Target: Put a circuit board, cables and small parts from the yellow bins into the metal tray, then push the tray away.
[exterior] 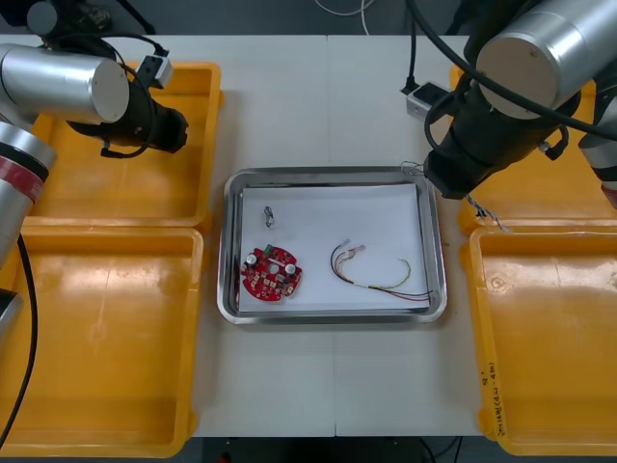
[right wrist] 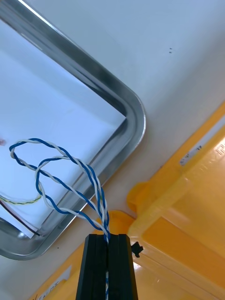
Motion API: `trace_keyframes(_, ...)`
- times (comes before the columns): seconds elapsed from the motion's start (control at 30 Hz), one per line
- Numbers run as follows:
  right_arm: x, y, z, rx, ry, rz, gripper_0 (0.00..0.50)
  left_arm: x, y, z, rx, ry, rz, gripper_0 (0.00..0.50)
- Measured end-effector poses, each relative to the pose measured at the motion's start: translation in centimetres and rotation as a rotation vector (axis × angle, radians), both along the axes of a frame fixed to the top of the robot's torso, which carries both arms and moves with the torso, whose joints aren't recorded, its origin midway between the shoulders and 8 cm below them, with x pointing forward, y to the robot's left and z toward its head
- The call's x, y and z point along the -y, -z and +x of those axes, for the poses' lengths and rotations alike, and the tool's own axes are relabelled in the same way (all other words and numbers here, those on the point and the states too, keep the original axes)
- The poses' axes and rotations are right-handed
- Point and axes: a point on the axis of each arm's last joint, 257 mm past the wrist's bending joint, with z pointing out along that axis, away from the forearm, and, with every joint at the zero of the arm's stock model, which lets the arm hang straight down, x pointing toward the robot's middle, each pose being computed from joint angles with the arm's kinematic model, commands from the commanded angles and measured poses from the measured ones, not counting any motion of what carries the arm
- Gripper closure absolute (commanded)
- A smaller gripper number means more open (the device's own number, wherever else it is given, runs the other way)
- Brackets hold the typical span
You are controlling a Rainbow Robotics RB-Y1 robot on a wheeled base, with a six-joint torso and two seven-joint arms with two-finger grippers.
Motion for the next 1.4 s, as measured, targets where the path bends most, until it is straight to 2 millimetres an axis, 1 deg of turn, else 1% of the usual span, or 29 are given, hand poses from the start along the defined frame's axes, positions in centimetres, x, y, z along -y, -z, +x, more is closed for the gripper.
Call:
trace_keyframes(0.27, -4.4, 0.1, -0.4, -0.012, -0.113, -0.067, 0.5, -0.9, 0.6, 0.4, 0.009, -0.021, 0.005, 0.0)
trace_keyframes(0.47, -7.3, 0.5, 0.1, -0.032, -0.142, -0.06, 0.5, -1.3, 1.3, 0.7, 0.014, -0.028, 0.011, 0.0)
trace_keyframes(0.57, -8.2, 0.9, 0.4, -0.028, -0.197, -0.076, 0.5, -1.4, 1.6, 0.9, 0.019, -0.032, 0.008, 0.0)
trace_keyframes(0.7, -9.0, 1.7, 0.8, -0.021, -0.356, -0.135, 0.5, -1.4, 2.0, 1.1, 0.023, -0.036, 0.003, 0.0)
trace_keyframes(0.73, -9.2, 1.9, 0.9, -0.021, -0.366, -0.138, 0.5, -1.4, 2.1, 1.1, 0.022, -0.035, 0.003, 0.035)
trace_keyframes(0.77, -9.3, 2.2, 1.0, -0.021, -0.367, -0.137, 0.5, -1.3, 2.1, 1.1, 0.024, -0.035, 0.002, 0.144)
trace_keyframes(0.8, -9.4, 2.4, 1.1, -0.021, -0.369, -0.135, 0.5, -1.3, 2.1, 1.1, 0.024, -0.034, 0.002, 0.23)
trace_keyframes(0.83, -9.6, 2.6, 1.2, -0.02, -0.374, -0.134, 0.5, -1.3, 2.1, 1.1, 0.024, -0.034, 0.002, 0.434)
trace_keyframes(0.87, -9.7, 2.9, 1.3, -0.02, -0.389, -0.138, 0.5, -1.2, 2.1, 1.1, 0.025, -0.033, 0.002, 0.497)
trace_keyframes(1.03, -10.3, 4.1, 1.7, -0.016, -0.51, -0.186, 0.5, -0.9, 2.0, 1.4, 0.038, -0.024, 0.008, 0.5)
trace_keyframes(1.23, -10.8, 5.2, 2.1, -0.007, -0.535, -0.2, 0.5, -0.1, 1.8, 1.9, 0.068, 0.021, 0.051, 0.5)
trace_keyframes(1.4, -11.0, 5.7, 2.8, 0.027, -0.563, -0.234, 0.5, 0.0, 1.8, 1.9, 0.068, 0.023, 0.053, 0.5)
